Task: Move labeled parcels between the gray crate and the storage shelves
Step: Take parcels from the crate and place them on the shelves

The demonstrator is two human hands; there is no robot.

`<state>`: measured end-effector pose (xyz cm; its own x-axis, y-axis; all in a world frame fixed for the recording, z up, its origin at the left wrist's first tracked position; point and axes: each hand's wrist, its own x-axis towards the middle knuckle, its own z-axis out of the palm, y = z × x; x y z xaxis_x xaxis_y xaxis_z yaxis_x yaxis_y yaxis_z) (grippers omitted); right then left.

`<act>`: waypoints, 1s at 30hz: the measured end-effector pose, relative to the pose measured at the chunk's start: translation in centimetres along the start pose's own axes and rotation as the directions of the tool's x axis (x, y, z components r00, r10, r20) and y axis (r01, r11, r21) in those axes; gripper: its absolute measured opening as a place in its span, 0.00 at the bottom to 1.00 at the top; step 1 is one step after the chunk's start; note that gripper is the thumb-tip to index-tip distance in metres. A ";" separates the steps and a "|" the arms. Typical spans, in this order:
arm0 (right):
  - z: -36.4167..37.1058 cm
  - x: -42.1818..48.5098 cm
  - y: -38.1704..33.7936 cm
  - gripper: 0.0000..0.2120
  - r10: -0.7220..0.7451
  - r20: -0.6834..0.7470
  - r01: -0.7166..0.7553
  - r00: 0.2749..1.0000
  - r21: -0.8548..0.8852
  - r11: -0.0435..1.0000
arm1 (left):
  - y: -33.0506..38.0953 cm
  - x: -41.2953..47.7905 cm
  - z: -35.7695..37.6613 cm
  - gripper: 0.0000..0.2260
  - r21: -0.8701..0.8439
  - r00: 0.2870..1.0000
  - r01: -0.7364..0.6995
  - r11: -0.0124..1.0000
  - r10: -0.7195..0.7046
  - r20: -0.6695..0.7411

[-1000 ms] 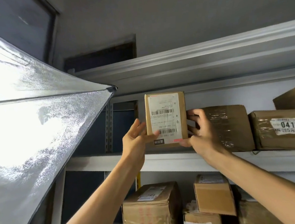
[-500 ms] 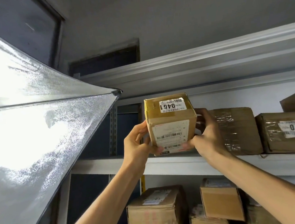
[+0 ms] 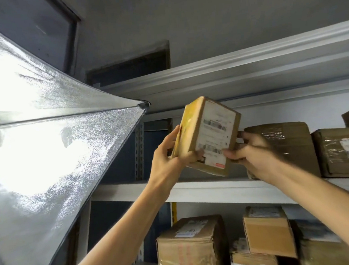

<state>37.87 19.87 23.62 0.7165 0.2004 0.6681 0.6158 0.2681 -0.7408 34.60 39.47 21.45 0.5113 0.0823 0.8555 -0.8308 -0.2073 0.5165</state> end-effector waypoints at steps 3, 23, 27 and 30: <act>0.4 0.0 -1.2 0.32 -0.116 -0.052 0.107 0.992 -0.152 0.983 | 0.0 0.2 0.3 0.26 -0.180 0.986 0.115 0.977 -0.135 -0.098; 1.9 3.5 1.2 0.13 -0.172 0.008 0.159 0.985 -0.419 0.894 | -1.5 1.9 -1.6 0.14 -0.068 0.972 0.219 0.973 -0.223 -0.068; 3.5 6.3 3.4 0.16 -0.110 -0.020 0.091 0.994 -0.421 0.902 | -4.4 3.1 -2.9 0.14 0.007 0.961 0.236 0.972 -0.232 -0.152; 4.5 8.4 5.6 0.22 -0.041 -0.032 0.022 0.999 -0.453 0.891 | -6.8 4.6 -3.8 0.18 0.041 0.948 0.271 0.962 -0.259 -0.183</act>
<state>45.85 27.32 25.36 0.7005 0.1593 0.6956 0.7133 -0.1840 -0.6763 41.77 45.00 22.03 0.6600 0.3105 0.6841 -0.6515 -0.2168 0.7270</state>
